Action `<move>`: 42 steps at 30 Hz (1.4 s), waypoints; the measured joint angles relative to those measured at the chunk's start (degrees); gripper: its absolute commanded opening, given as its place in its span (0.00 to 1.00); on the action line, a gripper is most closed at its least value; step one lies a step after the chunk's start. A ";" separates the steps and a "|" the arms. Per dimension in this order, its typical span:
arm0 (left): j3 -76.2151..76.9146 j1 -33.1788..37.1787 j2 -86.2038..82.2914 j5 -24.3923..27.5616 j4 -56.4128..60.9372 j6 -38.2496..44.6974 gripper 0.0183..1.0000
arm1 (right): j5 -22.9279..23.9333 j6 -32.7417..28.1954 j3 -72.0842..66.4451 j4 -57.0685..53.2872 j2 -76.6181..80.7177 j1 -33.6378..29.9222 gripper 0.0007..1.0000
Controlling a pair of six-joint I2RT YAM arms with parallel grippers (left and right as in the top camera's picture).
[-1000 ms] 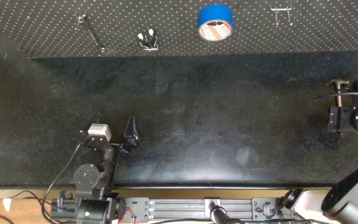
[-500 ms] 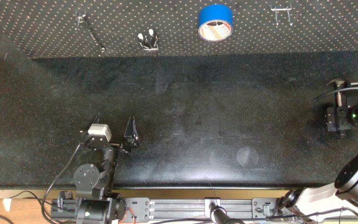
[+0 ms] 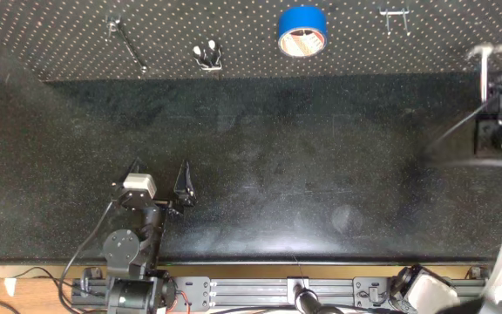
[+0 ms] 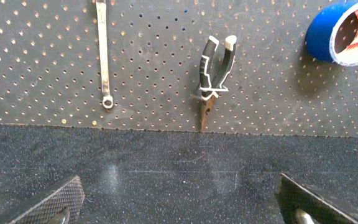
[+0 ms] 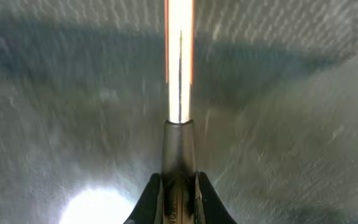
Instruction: Place Tools Onto Pegboard
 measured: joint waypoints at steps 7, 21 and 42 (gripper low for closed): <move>0.02 0.00 0.00 0.00 0.02 0.02 1.00 | -0.94 12.85 0.04 9.90 -4.94 21.70 0.07; 0.02 0.00 0.00 0.02 0.02 0.02 1.00 | -0.46 13.99 -0.02 11.43 4.11 23.91 0.98; 0.02 0.00 -0.11 0.02 0.02 0.02 1.00 | 9.44 33.79 -58.31 36.70 -72.41 32.92 0.98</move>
